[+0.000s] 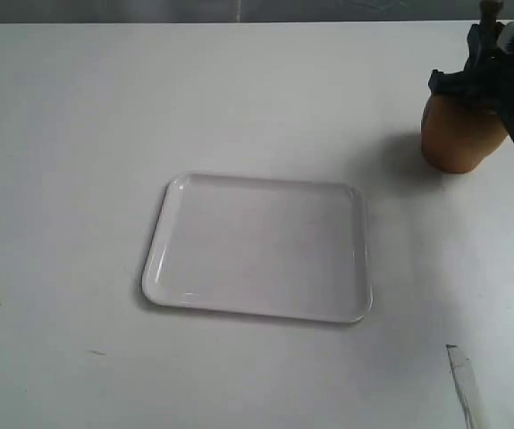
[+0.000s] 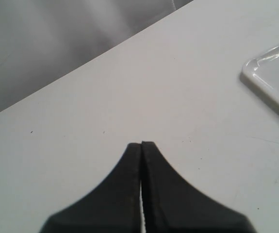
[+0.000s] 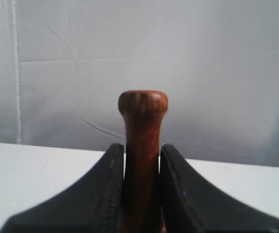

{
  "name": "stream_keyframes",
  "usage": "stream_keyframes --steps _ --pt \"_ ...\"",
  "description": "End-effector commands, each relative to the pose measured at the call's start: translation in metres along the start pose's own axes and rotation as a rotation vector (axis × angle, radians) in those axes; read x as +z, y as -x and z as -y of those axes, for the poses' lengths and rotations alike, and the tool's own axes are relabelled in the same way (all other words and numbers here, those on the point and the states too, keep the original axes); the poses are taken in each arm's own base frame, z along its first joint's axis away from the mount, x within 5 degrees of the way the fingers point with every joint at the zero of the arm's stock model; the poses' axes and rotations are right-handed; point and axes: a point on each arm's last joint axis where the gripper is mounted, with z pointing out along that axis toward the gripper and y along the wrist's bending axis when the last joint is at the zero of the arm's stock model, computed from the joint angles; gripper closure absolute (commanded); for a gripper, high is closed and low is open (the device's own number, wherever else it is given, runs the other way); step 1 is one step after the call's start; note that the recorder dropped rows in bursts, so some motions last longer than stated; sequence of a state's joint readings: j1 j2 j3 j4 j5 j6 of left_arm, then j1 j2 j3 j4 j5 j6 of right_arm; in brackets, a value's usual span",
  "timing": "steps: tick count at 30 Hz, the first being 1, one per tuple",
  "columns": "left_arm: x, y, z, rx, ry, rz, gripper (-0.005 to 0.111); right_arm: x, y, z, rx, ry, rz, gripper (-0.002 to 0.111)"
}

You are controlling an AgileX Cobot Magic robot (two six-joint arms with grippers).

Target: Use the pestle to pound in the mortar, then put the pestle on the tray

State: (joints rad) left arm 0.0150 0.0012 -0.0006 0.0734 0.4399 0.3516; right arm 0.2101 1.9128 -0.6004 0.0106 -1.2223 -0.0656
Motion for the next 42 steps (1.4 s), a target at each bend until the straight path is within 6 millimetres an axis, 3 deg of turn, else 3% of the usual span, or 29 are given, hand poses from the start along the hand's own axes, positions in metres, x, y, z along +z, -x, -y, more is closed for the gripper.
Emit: stream_keyframes --steps 1,4,10,13,14,17,19,21,22,24,26,28,30,34,36,39,42 --pt "0.0 0.0 0.001 -0.012 -0.008 0.007 0.107 -0.013 0.066 -0.008 -0.039 0.117 0.21 0.108" --pt "0.0 0.0 0.001 -0.012 -0.008 0.007 0.107 -0.031 0.113 -0.02 -0.089 0.28 0.283 0.108" --pt "0.0 0.0 0.001 -0.012 -0.008 0.007 0.107 -0.049 0.179 -0.032 -0.075 0.452 -0.104 0.108" --pt "0.0 0.0 0.001 -0.012 -0.008 0.007 0.107 -0.056 0.196 -0.048 -0.126 0.603 -0.229 0.108" --pt "0.0 0.0 0.001 -0.012 -0.008 0.007 0.107 -0.057 0.205 -0.057 -0.035 0.681 -0.238 0.108" --pt "0.0 0.0 0.001 -0.012 -0.008 0.007 0.107 -0.058 0.213 -0.077 -0.029 0.823 -0.225 0.108" --pt "0.0 0.0 0.001 -0.012 -0.008 0.007 0.107 -0.053 0.213 -0.086 -0.031 0.822 -0.229 0.108" --pt "0.0 0.0 0.001 -0.012 -0.008 0.007 0.107 -0.044 0.205 -0.096 -0.17 0.768 -0.196 0.108" --pt "0.0 0.0 0.001 -0.012 -0.008 0.007 0.107 -0.04 0.199 -0.103 -0.286 0.754 -0.171 0.108" --pt "0.0 0.0 0.001 -0.012 -0.008 0.007 0.107 -0.028 0.184 -0.114 -0.676 0.671 -0.099 0.108" --pt "0.0 0.0 0.001 -0.012 -0.008 0.007 0.107 -0.014 0.171 -0.118 -1.021 0.503 -0.106 0.108" --pt "0.0 0.0 0.001 -0.012 -0.008 0.007 0.107 -0.003 0.166 -0.122 -1.169 0.343 -0.161 0.108" --pt "0.0 0.0 0.001 -0.012 -0.008 0.007 0.107 0.005 0.168 -0.129 -1.168 0.253 -0.196 0.108" --pt "0.0 0.0 0.001 -0.012 -0.008 0.007 0.107 0.014 0.163 -0.148 -0.932 0.383 -0.401 0.108" --pt "0.0 0.0 0.001 -0.012 -0.008 0.007 0.107 0.015 0.159 -0.158 -0.886 0.508 -0.545 0.108" --pt "0.0 0.0 0.001 -0.012 -0.008 0.007 0.107 0.008 0.151 -0.18 -0.83 0.836 -0.803 0.108" --pt "0.0 0.0 0.001 -0.012 -0.008 0.007 0.107 0.006 0.142 -0.201 -0.796 1.054 -0.958 0.108"
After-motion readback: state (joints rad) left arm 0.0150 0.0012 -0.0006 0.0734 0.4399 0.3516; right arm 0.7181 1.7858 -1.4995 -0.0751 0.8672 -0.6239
